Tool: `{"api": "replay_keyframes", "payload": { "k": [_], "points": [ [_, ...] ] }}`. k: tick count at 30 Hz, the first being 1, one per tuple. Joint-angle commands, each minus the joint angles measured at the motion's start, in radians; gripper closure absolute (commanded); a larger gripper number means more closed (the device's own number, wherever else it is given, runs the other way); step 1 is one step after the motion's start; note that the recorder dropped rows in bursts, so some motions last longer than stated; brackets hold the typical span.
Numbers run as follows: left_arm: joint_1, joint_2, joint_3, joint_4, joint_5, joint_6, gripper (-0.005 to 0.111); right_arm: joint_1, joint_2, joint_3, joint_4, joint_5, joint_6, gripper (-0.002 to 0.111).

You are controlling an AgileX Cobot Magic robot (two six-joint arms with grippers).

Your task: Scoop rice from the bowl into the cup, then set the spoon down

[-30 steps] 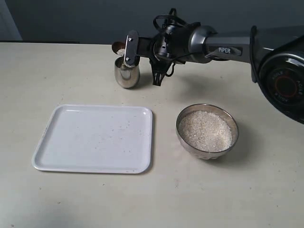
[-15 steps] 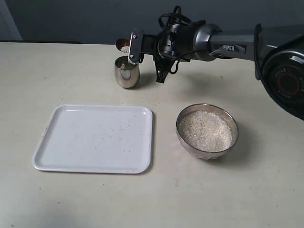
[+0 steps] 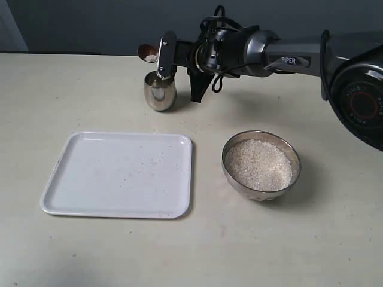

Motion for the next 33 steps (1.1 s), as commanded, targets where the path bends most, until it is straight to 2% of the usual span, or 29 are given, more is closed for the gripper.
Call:
{"api": "replay_keyframes", "payload": {
  "k": [1, 33],
  "points": [
    [-0.007, -0.004, -0.004, 0.003, -0.014, -0.004, 0.106, -0.006, 0.003, 0.002, -0.034, -0.01, 0.004, 0.109],
    [-0.007, -0.004, -0.004, 0.003, -0.014, -0.004, 0.106, -0.006, 0.016, 0.002, -0.16, 0.078, 0.112, 0.109]
  ]
}}
